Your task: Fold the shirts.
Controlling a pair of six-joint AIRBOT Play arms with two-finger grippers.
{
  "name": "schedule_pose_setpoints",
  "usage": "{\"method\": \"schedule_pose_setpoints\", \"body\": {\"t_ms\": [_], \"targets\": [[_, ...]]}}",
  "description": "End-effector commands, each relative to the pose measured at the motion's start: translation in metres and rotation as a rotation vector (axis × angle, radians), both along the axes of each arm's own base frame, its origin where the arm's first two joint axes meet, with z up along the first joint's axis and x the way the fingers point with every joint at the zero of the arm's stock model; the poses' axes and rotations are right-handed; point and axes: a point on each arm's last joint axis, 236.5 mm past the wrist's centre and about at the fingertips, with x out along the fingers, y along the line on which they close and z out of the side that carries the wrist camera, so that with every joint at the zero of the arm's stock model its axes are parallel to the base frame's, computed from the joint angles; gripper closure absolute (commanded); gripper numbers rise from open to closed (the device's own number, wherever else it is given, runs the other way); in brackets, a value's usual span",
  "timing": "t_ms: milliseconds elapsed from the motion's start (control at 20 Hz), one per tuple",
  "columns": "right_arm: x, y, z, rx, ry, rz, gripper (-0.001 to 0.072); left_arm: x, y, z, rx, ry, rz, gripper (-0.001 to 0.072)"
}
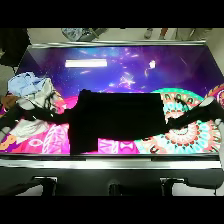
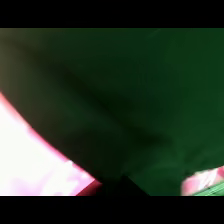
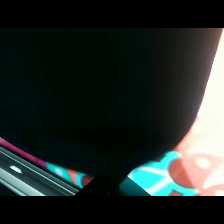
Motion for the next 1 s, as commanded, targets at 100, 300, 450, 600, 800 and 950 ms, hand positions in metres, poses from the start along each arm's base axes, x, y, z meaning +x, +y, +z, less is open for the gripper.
{"method": "schedule_pose_setpoints", "body": {"t_ms": [100, 300, 450, 600, 800, 950], "targets": [[0.089, -0.050, 0.256, -0.378, -0.778, 0.032, 0.0675, 0.050, 0.028, 0.287, 0.137, -0.733, 0.039, 0.0676], [0.000, -0.061, 0.552, -0.821, -1.580, -0.200, 0.0675, -0.059, 0.044, 0.558, 0.133, -1.445, 0.243, 0.0675], [-0.073, -0.046, 0.603, -0.863, -1.733, -0.311, 0.0675, -0.123, 0.039, 0.613, 0.012, -1.608, 0.307, 0.0673], [-0.095, -0.035, 0.586, -0.854, -1.665, -0.273, 0.0675, -0.134, 0.037, 0.604, 0.037, -1.581, 0.288, 0.0673], [-0.089, -0.034, 0.548, -0.818, -1.516, -0.217, 0.0675, -0.120, 0.043, 0.590, 0.082, -1.527, 0.289, 0.0674], [-0.056, -0.039, 0.470, -0.724, -1.212, -0.100, 0.0676, -0.066, 0.053, 0.513, 0.174, -1.254, 0.262, 0.0674]]}}
